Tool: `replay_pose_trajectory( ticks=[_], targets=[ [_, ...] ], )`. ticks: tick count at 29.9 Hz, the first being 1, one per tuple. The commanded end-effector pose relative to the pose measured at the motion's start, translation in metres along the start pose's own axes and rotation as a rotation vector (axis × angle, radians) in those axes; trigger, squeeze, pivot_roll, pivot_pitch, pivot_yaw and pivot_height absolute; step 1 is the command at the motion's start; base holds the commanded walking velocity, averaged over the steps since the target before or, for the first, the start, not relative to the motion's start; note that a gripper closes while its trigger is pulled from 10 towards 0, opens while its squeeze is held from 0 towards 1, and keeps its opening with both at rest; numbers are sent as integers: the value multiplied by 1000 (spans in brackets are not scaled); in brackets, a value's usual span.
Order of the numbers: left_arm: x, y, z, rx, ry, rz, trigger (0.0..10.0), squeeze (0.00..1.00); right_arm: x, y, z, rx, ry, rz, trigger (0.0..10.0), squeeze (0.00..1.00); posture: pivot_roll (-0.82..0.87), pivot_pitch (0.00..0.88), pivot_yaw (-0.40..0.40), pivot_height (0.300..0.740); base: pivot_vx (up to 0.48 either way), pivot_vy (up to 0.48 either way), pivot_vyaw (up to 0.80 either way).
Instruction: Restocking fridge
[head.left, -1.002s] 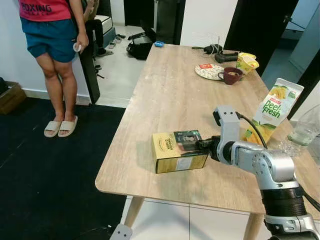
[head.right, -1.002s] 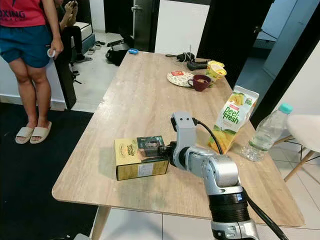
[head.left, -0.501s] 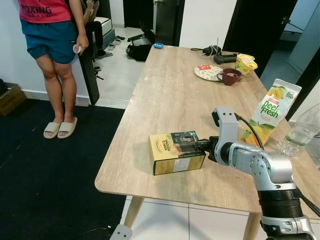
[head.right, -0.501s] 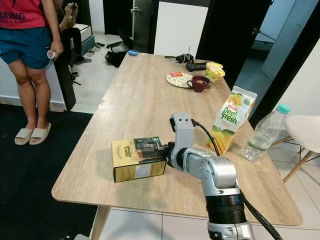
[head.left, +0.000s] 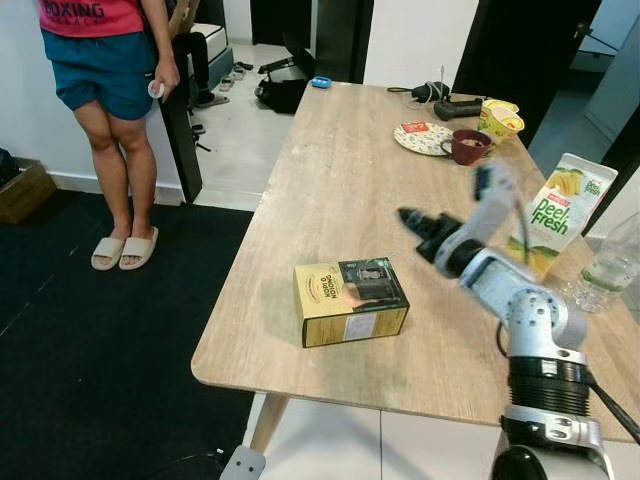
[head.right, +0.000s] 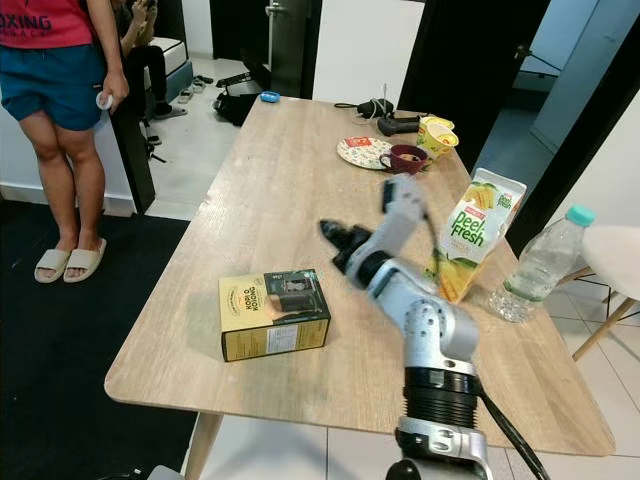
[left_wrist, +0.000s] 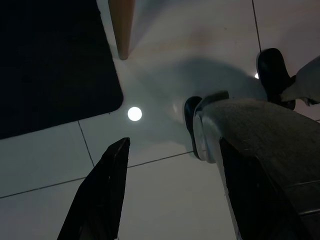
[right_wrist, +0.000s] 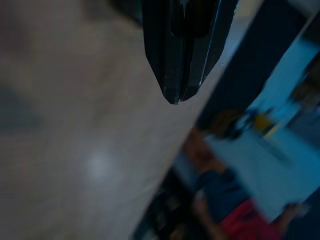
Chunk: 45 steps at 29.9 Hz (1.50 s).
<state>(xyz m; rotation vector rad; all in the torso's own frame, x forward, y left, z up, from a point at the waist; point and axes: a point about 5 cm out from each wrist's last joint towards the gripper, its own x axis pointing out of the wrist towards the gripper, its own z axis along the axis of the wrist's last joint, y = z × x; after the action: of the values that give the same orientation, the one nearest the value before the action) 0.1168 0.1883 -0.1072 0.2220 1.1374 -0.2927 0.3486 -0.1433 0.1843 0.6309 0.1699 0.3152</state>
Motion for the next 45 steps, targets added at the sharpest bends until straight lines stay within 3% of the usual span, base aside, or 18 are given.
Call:
replay_pose_trajectory(
  ticks=[1, 6, 7, 8, 9, 11, 12, 13, 16, 23, 24, 25, 26, 33, 34, 38, 41, 45],
  targets=[
    [0, -26, -23, -10, 96, -90, 10000, 0, -6, -28, 4, -1, -54, -120, 10000, 0, 12, 0, -123, 740, 0, 0, 0],
    [0, -23, -20, 6, 88, -77, 10000, 0, -32, -103, -1, -106, -80, -466, 10000, 0, 14, 0, -114, 740, 0, 0, 0],
    [0, -23, -20, 6, 88, -77, 10000, 0, -32, -103, -1, -106, -80, -466, 10000, 0, 14, 0, -114, 740, 0, 0, 0],
    [0, -22, -19, 11, 86, -73, 10000, 0, -41, -119, -4, -119, -78, -531, 10000, 0, 18, 0, -111, 740, 0, 0, 0],
    [0, -22, -19, 11, 86, -73, 10000, 0, -41, -119, -4, -119, -78, -531, 10000, 0, 18, 0, -111, 740, 0, 0, 0],
    [0, -19, -17, 13, 74, -62, 10000, 0, -68, -154, -14, -152, -60, -679, 10000, 0, 22, 0, -109, 740, 0, 0, 0],
    [0, -19, -17, 13, 74, -62, 10000, 0, -68, -154, -14, -152, -60, -679, 10000, 0, 22, 0, -109, 740, 0, 0, 0],
    [0, -18, -16, 12, 70, -60, 10000, 0, -78, -166, -18, -161, -54, -732, 10000, 0, 24, 0, -110, 740, 0, 0, 0],
    [0, -17, -15, 17, 61, -60, 10000, 0, -90, -179, -22, -181, -46, -774, 10000, 0, 27, 0, -107, 740, 0, 0, 0],
    [0, -15, -14, 28, 51, -60, 10000, 0, -94, -187, -15, -372, 6, -814, 10000, 0, 40, 0, -112, 740, 0, 0, 0],
    [0, -15, -14, 30, 50, -60, 10000, 0, -96, -189, -13, -409, 10, -837, 10000, 278, 42, 0, -113, 740, 0, 0, 0],
    [0, -14, -13, 32, 48, -59, 10000, 0, -99, -193, -6, -440, 6, -882, 10000, 278, 45, 0, -116, 740, 0, 0, 0],
    [0, -14, -12, 33, 46, -59, 10000, 0, -103, -196, 4, -450, -27, -929, 10000, 1000, 49, 0, -116, 740, 0, 0, 0],
    [0, -13, -11, 34, 42, -64, 10000, 0, -119, -201, 57, -483, -211, -1068, 10000, 1000, 49, 0, -114, 740, 0, 0, 0],
    [0, -13, -11, 33, 41, -65, 10000, 0, -124, -200, 73, -508, -259, -1096, 10000, 1000, 49, 0, -114, 740, 0, 0, 0],
    [0, -14, -11, 31, 40, -69, 10000, 0, -133, -200, 93, -561, -305, -1143, 10000, 1000, 46, 0, -112, 740, 0, 0, 0],
    [0, -16, -11, 29, 40, -74, 10000, 0, -147, -199, 121, -598, -389, -1217, 10000, 1000, 46, 0, -114, 740, 0, 0, 0],
    [0, -17, -11, 26, 39, -78, 10000, 0, -155, -192, 143, -580, -506, -1233, 10000, 1000, 46, 0, -111, 740, 0, 0, 0]
  ],
)
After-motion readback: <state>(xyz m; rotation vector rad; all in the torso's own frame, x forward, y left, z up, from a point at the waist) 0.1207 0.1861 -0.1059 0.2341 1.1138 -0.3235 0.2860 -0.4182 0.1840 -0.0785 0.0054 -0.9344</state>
